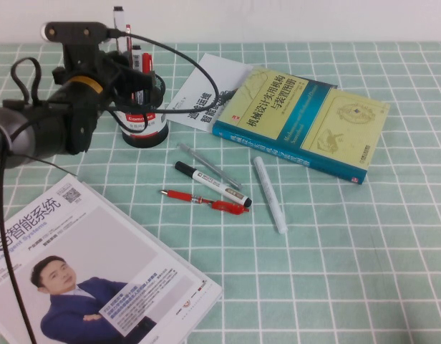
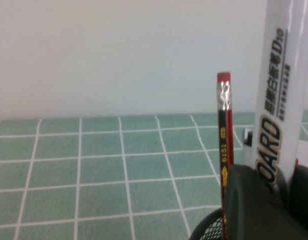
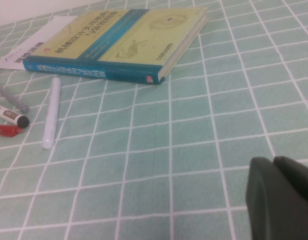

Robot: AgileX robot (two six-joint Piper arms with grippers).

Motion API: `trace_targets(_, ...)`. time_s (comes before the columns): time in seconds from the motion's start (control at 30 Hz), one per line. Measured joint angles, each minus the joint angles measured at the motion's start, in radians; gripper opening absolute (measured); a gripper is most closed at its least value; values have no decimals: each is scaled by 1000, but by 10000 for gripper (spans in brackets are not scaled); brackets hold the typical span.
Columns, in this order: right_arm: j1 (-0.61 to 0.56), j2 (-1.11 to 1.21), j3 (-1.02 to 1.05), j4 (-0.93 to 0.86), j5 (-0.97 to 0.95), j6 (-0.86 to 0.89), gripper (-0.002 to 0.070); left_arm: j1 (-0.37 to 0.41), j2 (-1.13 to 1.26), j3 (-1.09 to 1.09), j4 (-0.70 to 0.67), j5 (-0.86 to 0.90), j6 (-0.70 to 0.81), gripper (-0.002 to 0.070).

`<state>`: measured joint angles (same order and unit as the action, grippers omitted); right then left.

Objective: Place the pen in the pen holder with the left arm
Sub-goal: Place the pen onto the pen holder

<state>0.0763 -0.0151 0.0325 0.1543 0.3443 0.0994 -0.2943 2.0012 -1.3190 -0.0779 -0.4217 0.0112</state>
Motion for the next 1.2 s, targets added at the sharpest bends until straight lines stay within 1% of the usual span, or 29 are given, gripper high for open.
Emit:
trace_targets(0.6,0,0,0,0,0,0,-20,1,25,0,2,-32,11,109)
trace_targets(0.8,0,0,0,0,0,0,-20,1,25,0,4,-33,71,112)
trace_targets(0.93,0,0,0,0,0,0,-20,1,25,0,3,-33,86,146)
trace_targets(1.03,0,0,0,0,0,0,-20,1,25,0,-18,-33,88,188)
trace_targets(1.2,0,0,0,0,0,0,-20,1,25,0,-43,-33,88,223)
